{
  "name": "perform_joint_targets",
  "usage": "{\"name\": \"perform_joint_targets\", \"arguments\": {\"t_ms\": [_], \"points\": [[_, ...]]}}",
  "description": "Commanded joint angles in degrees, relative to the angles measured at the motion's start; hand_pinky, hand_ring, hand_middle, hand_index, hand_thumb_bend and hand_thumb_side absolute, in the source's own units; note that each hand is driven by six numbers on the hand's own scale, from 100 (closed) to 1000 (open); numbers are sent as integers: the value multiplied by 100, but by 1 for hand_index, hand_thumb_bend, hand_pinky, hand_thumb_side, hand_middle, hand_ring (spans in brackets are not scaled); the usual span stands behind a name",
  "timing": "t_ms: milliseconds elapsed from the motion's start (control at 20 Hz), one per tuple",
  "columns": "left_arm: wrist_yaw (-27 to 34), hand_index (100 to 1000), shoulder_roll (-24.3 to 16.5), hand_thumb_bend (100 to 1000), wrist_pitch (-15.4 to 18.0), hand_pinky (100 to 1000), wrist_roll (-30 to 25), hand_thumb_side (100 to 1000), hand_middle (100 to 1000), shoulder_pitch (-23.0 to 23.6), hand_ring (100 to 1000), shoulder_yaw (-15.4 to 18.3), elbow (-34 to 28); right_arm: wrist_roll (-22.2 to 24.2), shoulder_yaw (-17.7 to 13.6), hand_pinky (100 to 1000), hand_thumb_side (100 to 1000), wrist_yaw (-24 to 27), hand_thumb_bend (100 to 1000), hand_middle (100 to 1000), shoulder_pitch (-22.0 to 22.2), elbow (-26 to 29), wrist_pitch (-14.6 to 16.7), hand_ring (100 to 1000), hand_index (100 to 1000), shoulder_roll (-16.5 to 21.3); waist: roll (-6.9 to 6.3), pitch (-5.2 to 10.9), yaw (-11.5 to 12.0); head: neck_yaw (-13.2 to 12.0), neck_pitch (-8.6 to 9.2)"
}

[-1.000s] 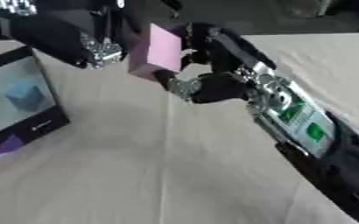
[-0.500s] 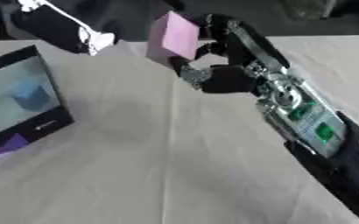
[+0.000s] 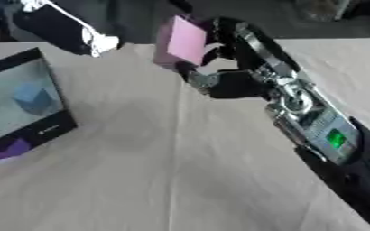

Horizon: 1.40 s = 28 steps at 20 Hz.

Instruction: Pick up the objects with one hand, pass them to the other hand, and then place them into the box on the other side of the table.

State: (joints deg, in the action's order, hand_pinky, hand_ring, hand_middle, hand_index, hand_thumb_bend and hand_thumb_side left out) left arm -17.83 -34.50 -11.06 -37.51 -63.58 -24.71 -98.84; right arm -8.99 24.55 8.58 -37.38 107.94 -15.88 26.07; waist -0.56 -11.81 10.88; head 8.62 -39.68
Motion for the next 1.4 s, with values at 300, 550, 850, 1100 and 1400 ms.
{"name": "perform_joint_targets", "arguments": {"t_ms": [300,550,850,1100,1400], "points": [[-344,808,-214,573,758,935,-138,474,742,-82,858,88,461,284,-36,576,100,311,120,464,-128,143,-141,714,426,157,14,41,5,109,-33],[-250,820,-128,633,914,946,-342,588,751,-150,867,-65,615,504,71,578,100,245,131,464,-175,205,-248,716,426,167,27,46,10,129,-46],[-212,811,-57,578,947,944,-418,603,745,-171,862,-161,617,556,115,578,100,127,131,465,-222,191,-305,720,426,154,32,50,13,135,-72],[-63,799,-11,415,812,946,-445,638,744,-169,860,-260,634,489,176,581,100,45,129,467,-270,214,-388,725,427,160,26,57,3,127,-166],[73,808,6,433,713,959,-612,698,750,-166,872,-329,660,442,245,582,100,-72,134,466,-298,253,-481,726,427,150,19,64,2,102,-363]]}}
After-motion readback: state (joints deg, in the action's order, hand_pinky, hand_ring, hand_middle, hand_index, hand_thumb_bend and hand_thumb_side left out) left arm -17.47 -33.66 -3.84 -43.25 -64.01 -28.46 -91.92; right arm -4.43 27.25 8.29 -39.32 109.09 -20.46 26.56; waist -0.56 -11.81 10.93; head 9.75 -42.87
